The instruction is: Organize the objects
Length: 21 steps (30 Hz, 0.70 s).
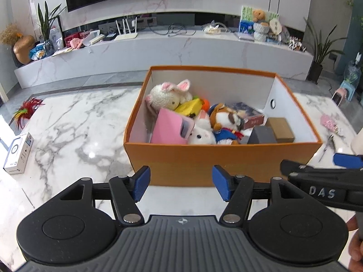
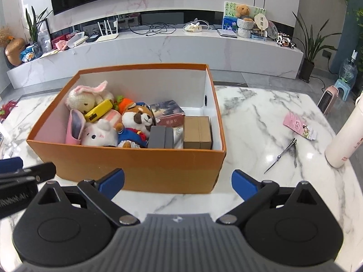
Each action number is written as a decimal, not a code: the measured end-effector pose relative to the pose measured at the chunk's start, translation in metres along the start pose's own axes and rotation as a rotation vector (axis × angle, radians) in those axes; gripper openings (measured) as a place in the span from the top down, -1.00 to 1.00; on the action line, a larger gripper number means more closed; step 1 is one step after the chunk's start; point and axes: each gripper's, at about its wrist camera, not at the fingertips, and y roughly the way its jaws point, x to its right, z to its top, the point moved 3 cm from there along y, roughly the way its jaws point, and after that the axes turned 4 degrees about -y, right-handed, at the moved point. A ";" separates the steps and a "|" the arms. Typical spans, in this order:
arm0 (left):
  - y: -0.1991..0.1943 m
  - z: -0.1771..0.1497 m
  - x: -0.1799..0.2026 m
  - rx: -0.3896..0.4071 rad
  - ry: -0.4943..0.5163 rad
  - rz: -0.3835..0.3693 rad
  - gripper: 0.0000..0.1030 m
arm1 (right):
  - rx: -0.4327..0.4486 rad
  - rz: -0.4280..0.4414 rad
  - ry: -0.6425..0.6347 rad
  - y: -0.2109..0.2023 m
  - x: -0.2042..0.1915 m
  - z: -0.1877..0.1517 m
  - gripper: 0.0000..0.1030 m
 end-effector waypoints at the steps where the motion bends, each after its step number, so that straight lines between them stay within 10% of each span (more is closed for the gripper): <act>1: 0.003 -0.001 0.001 -0.010 0.003 0.006 -0.38 | -0.001 -0.005 -0.001 0.001 -0.001 0.000 -0.95; 21: 0.008 0.003 -0.007 0.022 -0.027 0.082 -0.69 | -0.003 -0.030 -0.015 0.001 -0.010 0.001 -0.95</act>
